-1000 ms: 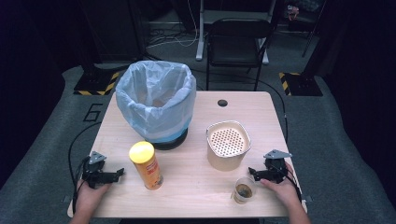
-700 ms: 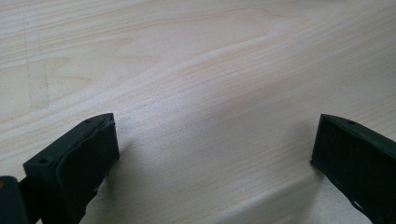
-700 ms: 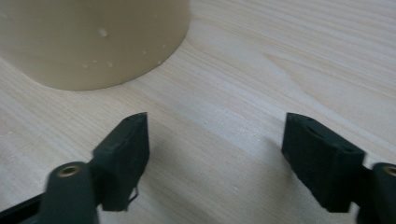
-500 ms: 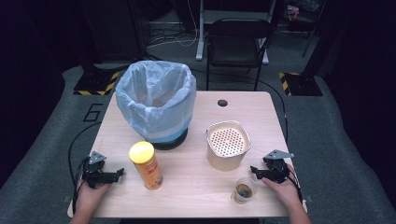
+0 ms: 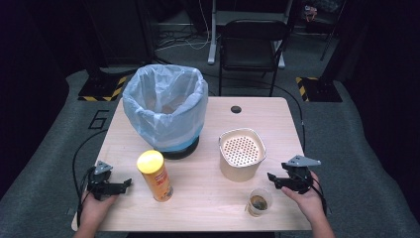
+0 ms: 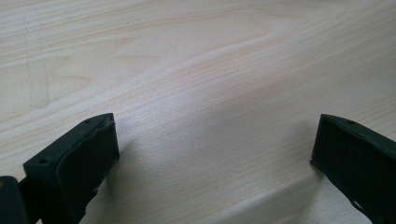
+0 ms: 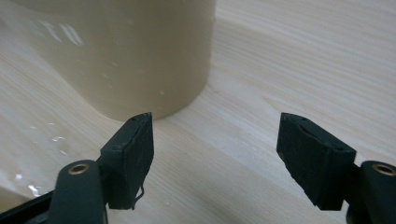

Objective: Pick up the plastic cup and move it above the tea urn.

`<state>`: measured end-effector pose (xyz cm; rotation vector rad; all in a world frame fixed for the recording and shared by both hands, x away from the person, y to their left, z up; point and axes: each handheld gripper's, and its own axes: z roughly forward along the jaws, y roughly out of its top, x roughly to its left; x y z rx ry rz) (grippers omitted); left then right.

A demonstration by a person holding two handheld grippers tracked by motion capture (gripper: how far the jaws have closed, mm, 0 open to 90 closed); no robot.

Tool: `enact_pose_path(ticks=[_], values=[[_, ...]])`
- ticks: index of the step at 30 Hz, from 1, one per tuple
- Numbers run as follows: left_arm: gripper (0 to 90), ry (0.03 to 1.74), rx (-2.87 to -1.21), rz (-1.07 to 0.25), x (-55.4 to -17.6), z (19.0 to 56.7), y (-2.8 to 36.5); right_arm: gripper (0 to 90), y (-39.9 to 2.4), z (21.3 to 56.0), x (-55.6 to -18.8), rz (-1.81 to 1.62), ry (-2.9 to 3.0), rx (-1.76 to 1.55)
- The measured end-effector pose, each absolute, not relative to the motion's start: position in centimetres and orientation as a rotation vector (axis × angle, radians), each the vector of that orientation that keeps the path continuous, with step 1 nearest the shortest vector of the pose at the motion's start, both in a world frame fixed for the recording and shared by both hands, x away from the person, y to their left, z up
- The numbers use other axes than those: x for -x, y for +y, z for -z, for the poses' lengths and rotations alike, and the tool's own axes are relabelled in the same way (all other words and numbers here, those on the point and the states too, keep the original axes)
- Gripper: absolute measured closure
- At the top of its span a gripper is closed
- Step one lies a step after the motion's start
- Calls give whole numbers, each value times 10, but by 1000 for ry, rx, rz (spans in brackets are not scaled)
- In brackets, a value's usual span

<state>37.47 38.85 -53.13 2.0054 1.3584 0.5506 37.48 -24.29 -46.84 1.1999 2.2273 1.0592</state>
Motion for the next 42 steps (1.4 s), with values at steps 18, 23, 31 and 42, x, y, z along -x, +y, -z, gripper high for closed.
enact_pose_path(ticks=[18,23,31,42], values=[[3,1358,-2002,-565,-375,531,388,195,-214,442,-333,-1215,2404,-961],[3,1359,-1990,-576,-375,532,388,180,-204,445,-326,-1217,2452,-914],[3,1359,-1989,-577,-375,532,388,153,-198,438,-316,-1268,2459,-866],[3,1361,-1989,-576,-375,532,388,136,-191,452,-305,-1237,2510,-845]])
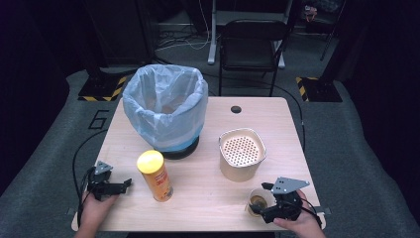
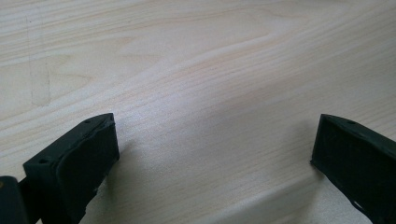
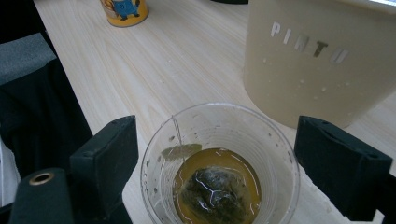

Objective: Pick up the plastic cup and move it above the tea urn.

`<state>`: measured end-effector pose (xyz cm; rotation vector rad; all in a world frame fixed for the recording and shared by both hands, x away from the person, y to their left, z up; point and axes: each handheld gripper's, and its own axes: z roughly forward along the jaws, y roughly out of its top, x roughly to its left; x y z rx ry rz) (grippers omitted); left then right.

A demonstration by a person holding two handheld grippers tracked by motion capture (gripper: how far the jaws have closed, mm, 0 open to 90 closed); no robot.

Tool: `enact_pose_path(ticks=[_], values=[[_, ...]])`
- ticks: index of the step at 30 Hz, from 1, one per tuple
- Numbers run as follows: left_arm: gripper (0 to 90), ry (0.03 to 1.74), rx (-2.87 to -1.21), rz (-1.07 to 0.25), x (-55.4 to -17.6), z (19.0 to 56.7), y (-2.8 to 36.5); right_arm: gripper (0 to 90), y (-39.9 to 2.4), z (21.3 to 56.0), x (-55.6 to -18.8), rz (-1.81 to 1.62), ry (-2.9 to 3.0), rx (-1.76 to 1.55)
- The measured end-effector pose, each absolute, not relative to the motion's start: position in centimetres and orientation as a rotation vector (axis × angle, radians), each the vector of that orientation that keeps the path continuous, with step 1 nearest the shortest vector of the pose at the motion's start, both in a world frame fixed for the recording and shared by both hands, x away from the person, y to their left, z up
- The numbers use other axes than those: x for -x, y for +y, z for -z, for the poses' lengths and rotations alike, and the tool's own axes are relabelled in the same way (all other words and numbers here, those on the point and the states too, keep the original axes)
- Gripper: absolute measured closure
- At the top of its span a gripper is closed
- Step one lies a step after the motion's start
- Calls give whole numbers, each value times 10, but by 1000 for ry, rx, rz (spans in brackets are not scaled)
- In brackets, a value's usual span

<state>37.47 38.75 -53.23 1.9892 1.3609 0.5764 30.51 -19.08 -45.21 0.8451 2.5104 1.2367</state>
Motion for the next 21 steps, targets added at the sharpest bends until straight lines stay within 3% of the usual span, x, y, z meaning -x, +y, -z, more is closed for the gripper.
enact_pose_path(ticks=[8,16,21], values=[[3,1359,-1986,-578,-375,533,387,145,-190,467,-305,-1194,2539,-822],[3,1360,-1987,-578,-375,533,387,242,-190,479,-307,-1181,2562,-782],[3,1360,-1986,-578,-375,533,387,254,-190,482,-308,-1188,2567,-790]])
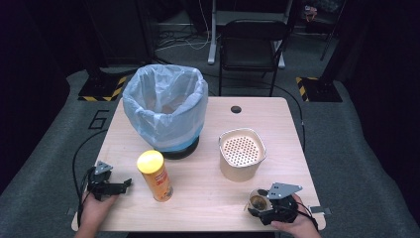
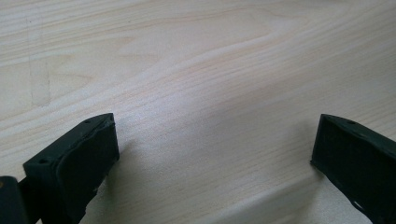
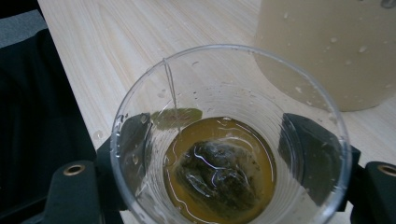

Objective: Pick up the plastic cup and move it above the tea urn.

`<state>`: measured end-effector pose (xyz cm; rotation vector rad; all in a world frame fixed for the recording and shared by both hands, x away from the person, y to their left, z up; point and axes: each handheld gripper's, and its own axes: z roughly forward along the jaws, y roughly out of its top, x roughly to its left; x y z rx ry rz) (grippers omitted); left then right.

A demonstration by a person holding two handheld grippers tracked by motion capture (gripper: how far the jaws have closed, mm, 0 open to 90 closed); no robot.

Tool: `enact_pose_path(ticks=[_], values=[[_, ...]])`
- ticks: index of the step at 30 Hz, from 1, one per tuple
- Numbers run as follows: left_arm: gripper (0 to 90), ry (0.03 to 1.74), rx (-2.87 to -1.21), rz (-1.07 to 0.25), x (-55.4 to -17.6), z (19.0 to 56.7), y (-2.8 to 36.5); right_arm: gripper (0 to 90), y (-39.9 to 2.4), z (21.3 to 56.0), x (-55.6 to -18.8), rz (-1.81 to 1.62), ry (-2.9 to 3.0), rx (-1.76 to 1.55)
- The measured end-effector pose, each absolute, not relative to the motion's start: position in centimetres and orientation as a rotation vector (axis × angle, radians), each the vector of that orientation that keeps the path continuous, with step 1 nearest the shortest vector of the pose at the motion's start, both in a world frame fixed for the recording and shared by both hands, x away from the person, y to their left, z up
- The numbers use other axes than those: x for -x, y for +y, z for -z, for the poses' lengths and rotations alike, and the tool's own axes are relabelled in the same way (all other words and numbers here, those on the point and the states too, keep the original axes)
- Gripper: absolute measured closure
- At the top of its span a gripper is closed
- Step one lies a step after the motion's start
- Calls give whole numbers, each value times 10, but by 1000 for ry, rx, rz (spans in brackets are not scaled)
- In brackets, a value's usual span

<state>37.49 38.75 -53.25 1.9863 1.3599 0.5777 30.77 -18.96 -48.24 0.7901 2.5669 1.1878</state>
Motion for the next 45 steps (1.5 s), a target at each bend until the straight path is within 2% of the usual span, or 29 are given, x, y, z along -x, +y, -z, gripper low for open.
enact_pose_path(ticks=[6,18,30,37,38,39,40,41,45], values=[[3,1359,-1987,-577,-375,533,388,311,-189,483,-309,-1195,2564,-764],[3,1358,-1989,-577,-375,532,388,325,-212,482,-322,-1149,2472,-894],[3,1358,-1989,-578,-375,532,388,330,-239,481,-350,-1119,2418,-973],[3,1359,-1988,-578,-375,532,388,287,-256,483,-371,-1137,2379,-1041],[3,1358,-1989,-578,-375,532,388,250,-258,483,-373,-1167,2387,-1046],[3,1358,-1989,-578,-375,532,388,250,-258,483,-373,-1167,2387,-1046],[3,1359,-1988,-578,-375,533,388,179,-258,482,-373,-1171,2369,-1059],[3,1358,-1989,-578,-375,532,388,151,-259,481,-373,-1175,2378,-1060],[3,1358,-1989,-578,-375,532,388,143,-258,476,-372,-1173,2375,-1056]])
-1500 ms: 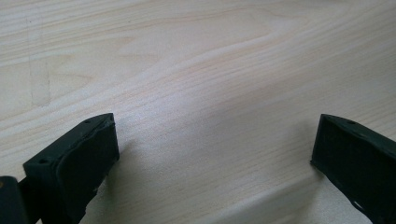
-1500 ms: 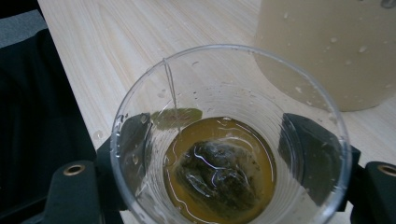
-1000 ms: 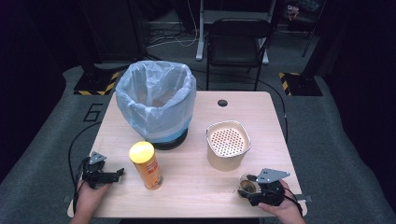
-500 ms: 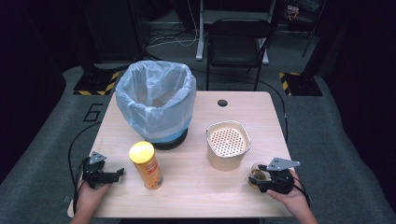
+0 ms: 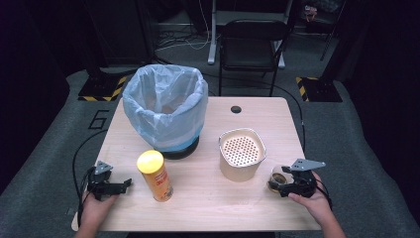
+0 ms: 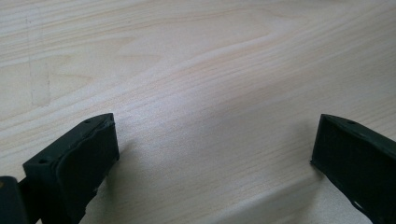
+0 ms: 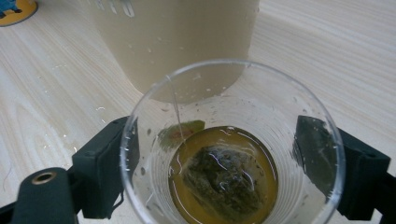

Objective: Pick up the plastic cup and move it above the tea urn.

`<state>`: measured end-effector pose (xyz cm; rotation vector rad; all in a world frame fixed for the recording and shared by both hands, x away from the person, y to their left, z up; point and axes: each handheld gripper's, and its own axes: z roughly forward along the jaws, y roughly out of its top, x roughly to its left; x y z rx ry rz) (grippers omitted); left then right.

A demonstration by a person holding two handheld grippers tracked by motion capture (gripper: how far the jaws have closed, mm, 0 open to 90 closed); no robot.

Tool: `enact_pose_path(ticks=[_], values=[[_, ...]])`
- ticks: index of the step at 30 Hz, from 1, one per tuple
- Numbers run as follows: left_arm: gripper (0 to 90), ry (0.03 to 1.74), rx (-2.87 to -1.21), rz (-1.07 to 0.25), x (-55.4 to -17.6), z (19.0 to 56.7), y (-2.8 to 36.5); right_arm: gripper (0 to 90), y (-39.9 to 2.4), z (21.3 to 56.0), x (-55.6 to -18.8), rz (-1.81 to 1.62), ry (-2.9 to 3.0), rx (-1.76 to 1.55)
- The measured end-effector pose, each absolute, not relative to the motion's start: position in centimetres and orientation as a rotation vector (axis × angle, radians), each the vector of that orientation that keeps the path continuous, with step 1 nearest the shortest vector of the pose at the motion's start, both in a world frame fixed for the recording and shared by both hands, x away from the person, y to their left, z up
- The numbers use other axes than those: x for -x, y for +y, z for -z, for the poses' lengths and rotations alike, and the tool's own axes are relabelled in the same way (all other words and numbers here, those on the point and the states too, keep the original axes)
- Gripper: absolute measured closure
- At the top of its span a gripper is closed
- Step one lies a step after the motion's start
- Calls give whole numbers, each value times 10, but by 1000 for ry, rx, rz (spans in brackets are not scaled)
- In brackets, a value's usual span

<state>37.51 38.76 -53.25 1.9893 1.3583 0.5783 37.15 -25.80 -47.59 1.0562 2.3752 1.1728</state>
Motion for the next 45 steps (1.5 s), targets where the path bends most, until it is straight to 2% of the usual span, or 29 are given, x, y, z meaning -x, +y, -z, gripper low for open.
enact_pose_path(ticks=[10,17,20,23,24,26,37,45], values=[[3,1359,-1989,-578,-375,532,388,141,-254,452,-365,-1209,2343,-1001],[3,1359,-1989,-578,-375,532,388,181,-248,433,-368,-1236,2316,-988],[3,1359,-1989,-578,-375,532,388,267,-244,423,-379,-1245,2302,-1006],[3,1359,-1989,-578,-375,532,388,405,-239,415,-389,-1263,2286,-1029],[3,1359,-1989,-578,-375,532,388,405,-239,415,-389,-1263,2286,-1029],[3,1358,-1989,-578,-375,532,388,469,-231,410,-399,-1290,2274,-1054],[3,1358,-1990,-578,-375,532,388,490,-210,417,-423,-1232,2310,-1109],[3,1358,-1990,-578,-375,532,388,522,-201,421,-422,-1194,2366,-1124]])
